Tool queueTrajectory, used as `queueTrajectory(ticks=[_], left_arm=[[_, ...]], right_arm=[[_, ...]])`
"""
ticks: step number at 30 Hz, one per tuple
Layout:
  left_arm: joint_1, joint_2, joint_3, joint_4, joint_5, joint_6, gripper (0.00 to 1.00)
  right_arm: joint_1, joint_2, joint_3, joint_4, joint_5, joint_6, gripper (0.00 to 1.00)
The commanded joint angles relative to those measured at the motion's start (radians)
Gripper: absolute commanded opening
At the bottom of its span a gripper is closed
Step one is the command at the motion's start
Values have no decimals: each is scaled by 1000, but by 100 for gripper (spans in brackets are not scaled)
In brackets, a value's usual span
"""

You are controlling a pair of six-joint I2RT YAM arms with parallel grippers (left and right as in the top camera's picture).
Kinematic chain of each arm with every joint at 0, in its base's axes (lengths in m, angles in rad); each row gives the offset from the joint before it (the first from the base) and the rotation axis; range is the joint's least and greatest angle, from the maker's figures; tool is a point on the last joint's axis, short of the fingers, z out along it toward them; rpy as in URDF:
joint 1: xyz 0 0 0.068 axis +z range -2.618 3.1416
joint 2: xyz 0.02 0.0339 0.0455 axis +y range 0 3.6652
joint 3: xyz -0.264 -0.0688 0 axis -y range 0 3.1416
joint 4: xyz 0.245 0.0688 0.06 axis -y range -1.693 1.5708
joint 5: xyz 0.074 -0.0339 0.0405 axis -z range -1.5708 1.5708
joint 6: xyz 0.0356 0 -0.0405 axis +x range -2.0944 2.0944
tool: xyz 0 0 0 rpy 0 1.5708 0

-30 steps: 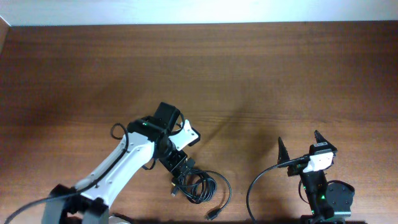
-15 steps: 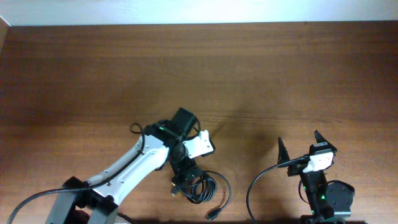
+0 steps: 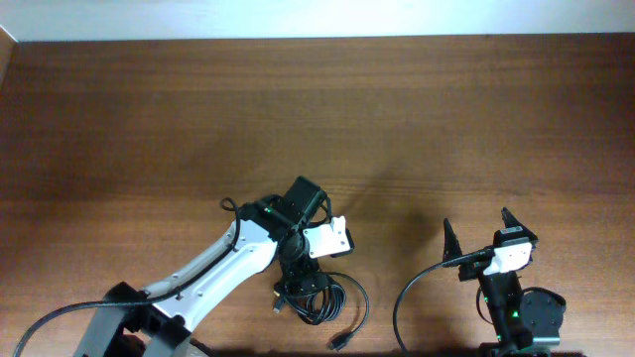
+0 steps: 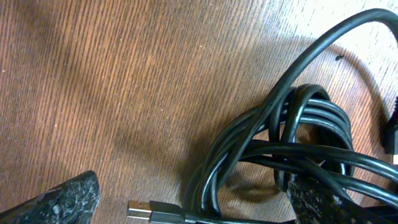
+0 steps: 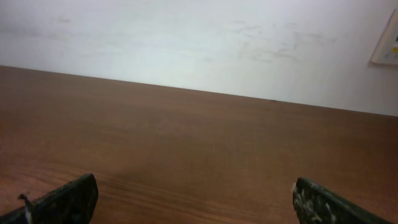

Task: Untangle cables
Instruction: 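Reach the left gripper forward and down onto the black cable bundle, then close the left gripper on the cable loops and lift the bundle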

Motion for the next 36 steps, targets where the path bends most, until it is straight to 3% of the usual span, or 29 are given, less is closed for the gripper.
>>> queueTrajectory(ticks=[1,12,16,21,27,28,29,31,33,36], left_arm=[[-5,33,-11,3,48,17,99],[-48,88,-11,-5,61,40,99],[-78,114,-13,-6,60,50,79],[-85,206,-13,0,60,51,66],[-85,222,-13,5,60,51,61],[-85,222,-13,6,60,51,58],[-85,222,-13,8,60,51,45],[-85,222,-13,16,59,50,8],[-85,222,-13,21,59,50,1],[-85,222,-8,22,37,50,0]], right_arm=[[5,-10,-5,-7,-5,-4,99],[5,-10,-5,-7,-5,-4,99],[5,-10,-5,-7,-5,-4,99],[5,-10,-5,-7,-5,-4,99],[5,-10,-5,-7,-5,-4,99],[5,-10,-5,-7,-5,-4,99],[5,-10,-5,-7,-5,-4,99],[5,-10,-5,-7,-5,-4,99],[5,-10,-5,-7,-5,-4,99],[5,-10,-5,-7,-5,-4,99]])
